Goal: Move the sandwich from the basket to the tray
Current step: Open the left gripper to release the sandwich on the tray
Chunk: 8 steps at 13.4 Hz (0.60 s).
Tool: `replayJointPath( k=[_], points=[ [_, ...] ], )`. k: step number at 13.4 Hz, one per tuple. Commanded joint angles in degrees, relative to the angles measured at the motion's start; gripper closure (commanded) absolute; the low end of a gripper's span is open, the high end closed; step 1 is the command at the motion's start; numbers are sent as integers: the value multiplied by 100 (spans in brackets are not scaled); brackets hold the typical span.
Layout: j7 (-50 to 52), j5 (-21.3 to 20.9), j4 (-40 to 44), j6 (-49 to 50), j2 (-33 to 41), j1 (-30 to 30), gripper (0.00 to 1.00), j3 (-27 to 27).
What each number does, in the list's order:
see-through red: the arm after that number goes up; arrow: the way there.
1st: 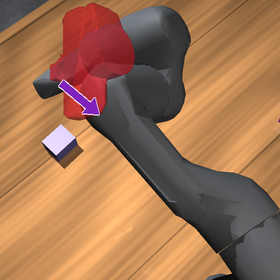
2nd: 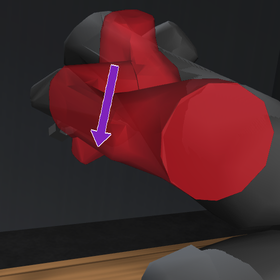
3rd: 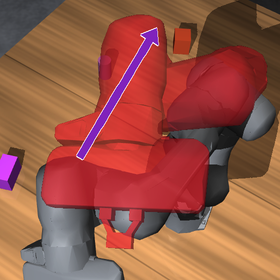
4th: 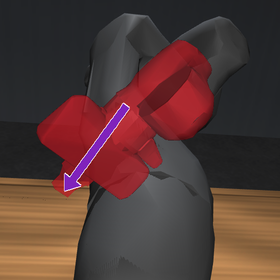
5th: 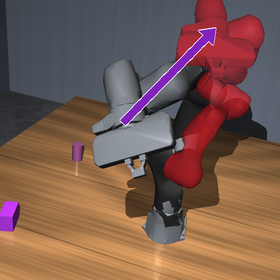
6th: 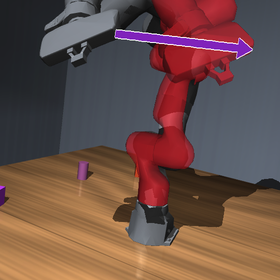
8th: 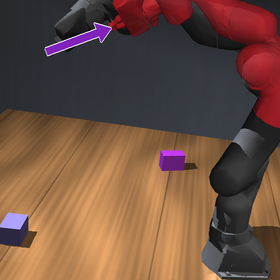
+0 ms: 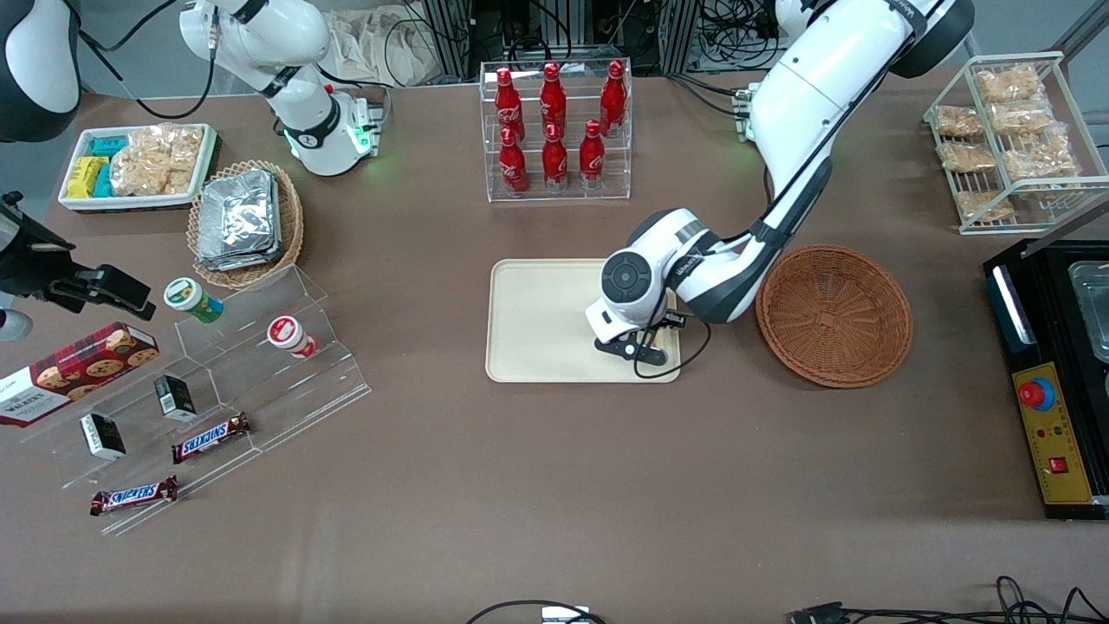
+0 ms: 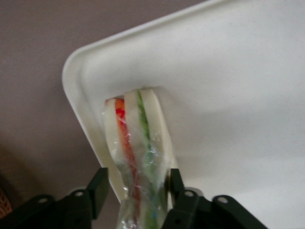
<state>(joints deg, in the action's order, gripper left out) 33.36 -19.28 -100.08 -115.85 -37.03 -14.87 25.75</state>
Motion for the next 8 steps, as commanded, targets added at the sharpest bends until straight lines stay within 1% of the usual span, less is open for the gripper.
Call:
replayJointPath(
  k=[1, 3, 6, 8],
  points=[
    [13, 538, 49, 403, 476, 229, 0, 44],
    [-13, 785, 338, 921, 766, 431, 0, 62],
    [-267, 1329, 1014, 1817, 1153, 730, 0, 62],
    [-417, 1584, 1332, 2310, 1486, 1142, 0, 62]
  ],
)
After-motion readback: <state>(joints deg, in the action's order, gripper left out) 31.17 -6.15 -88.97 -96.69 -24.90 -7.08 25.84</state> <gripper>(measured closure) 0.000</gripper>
